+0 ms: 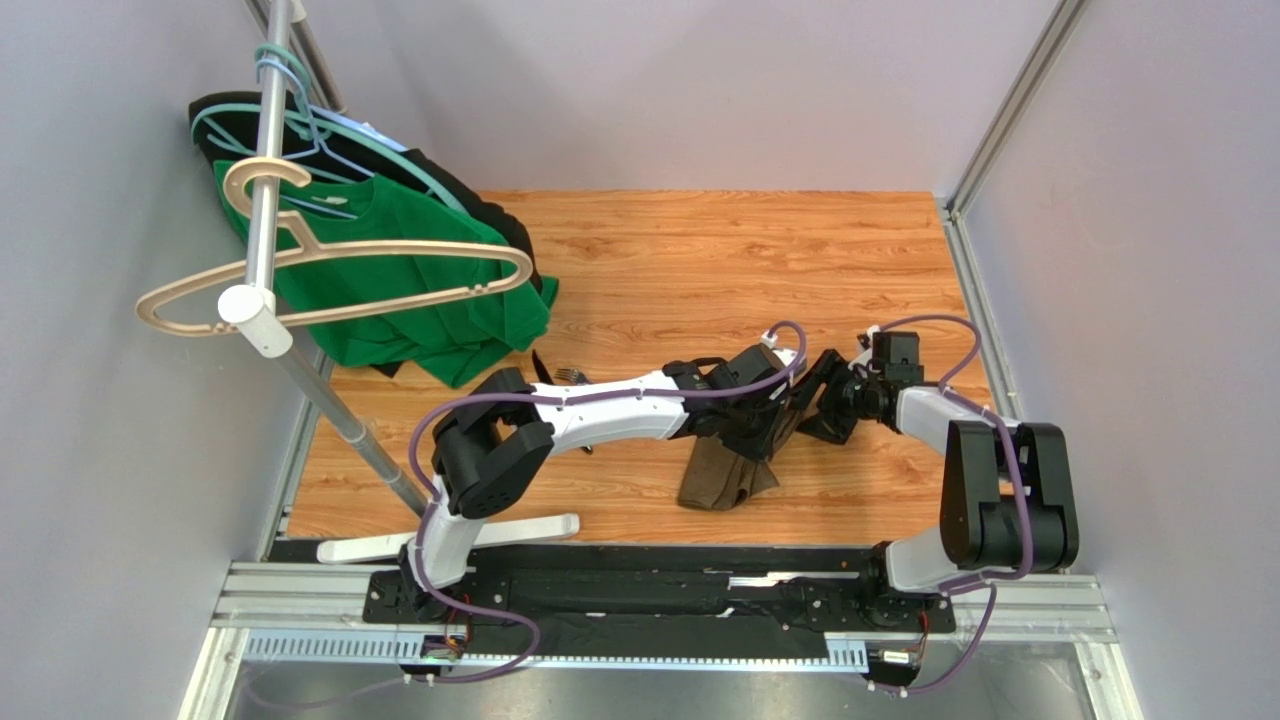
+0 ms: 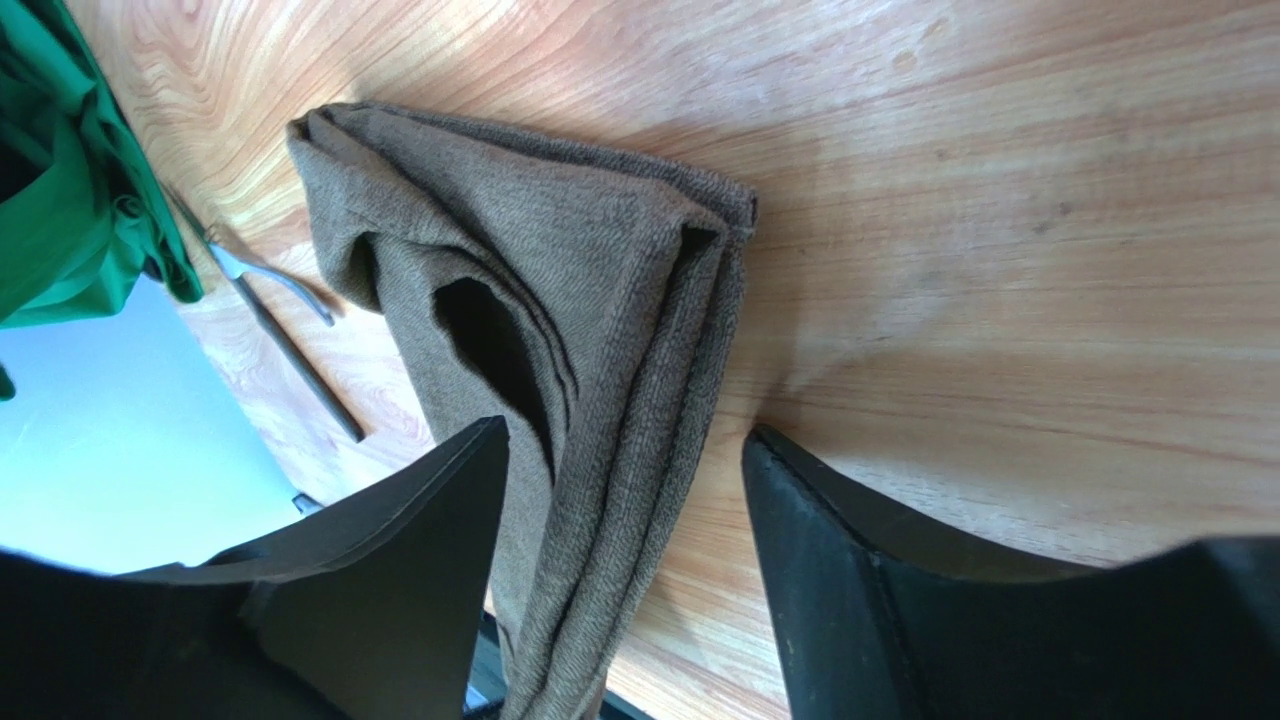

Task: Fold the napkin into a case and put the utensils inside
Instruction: Pick up the 2/3-rectangle-folded napkin from the center of the board.

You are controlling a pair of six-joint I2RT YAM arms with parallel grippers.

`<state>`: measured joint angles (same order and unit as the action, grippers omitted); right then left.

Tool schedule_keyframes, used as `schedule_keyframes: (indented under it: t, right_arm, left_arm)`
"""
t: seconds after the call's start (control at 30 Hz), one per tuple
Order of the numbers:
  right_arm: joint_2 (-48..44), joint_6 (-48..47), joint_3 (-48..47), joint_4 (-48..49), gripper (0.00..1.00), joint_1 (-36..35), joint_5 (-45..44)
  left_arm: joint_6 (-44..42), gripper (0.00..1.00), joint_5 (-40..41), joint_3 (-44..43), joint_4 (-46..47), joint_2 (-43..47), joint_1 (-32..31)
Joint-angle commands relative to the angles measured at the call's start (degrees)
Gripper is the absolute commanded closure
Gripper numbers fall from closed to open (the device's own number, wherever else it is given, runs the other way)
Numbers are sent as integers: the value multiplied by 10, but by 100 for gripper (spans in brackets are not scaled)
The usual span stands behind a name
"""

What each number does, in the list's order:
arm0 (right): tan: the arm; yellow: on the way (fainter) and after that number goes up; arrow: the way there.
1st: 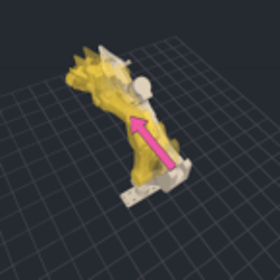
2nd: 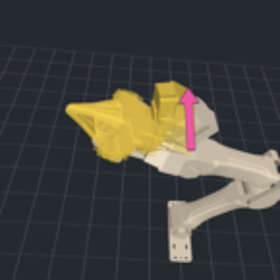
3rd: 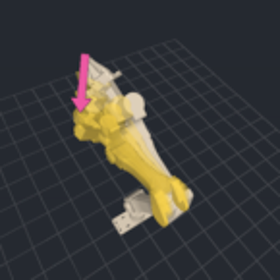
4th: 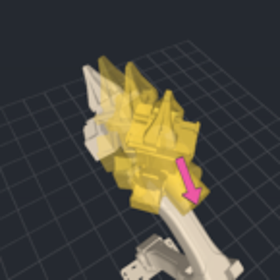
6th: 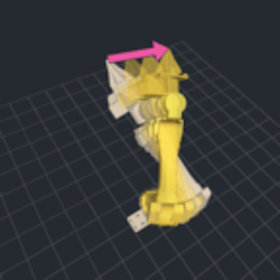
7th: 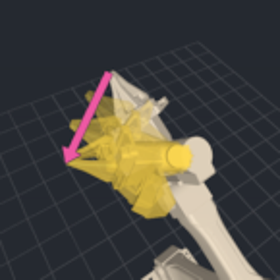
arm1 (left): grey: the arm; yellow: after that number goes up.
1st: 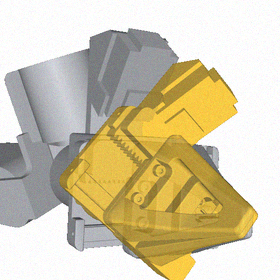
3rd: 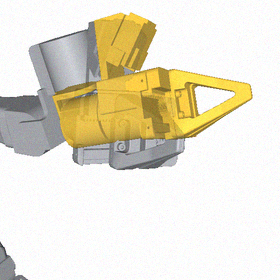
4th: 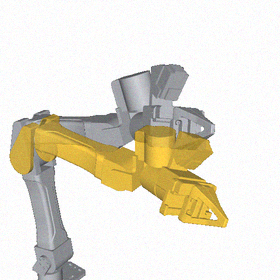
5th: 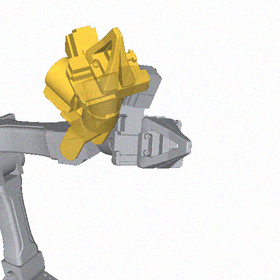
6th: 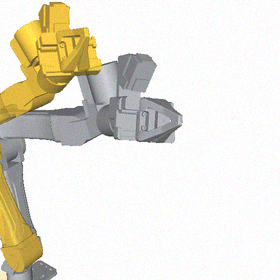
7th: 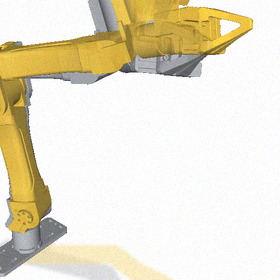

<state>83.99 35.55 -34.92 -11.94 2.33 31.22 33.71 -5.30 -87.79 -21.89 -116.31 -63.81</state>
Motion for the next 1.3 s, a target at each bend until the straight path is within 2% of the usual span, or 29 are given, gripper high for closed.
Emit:
schedule_keyframes:
  t: [0.0,0.27,0.37,0.53,0.57,0.63,0.67,0.87,1.07,1.2,1.27]
  right_arm:
    - [17,-13,-21,-11,37,-12,-49]
    - [43,-14,-41,-10,39,-58,-84]
    - [48,-26,-64,-35,46,-67,-118]
    - [50,-68,-109,-104,73,-85,-204]
    - [50,-76,-128,-117,84,-88,-221]
    - [50,-89,-145,-151,93,-97,-266]
    - [50,-98,-160,-162,100,-100,-279]
    - [49,-108,-186,-209,100,-126,-366]
    - [63,-117,-233,-273,100,-157,-458]
    - [84,-88,-267,-318,100,-169,-426]
    - [105,-60,-294,-350,100,-173,-406]
  left_arm:
    - [13,100,-37,9,56,21,-2]
    - [20,100,-51,20,90,21,-2]
    - [21,100,-53,26,107,22,-1]
    - [37,100,-76,61,163,25,2]
    - [42,100,-86,69,185,24,4]
    - [57,100,-96,92,210,22,6]
    - [60,100,-109,101,241,22,7]
    - [79,100,-153,138,313,23,15]
    - [51,100,-148,162,316,41,16]
    - [12,99,-132,162,306,34,16]
    - [-2,94,-112,157,298,35,14]
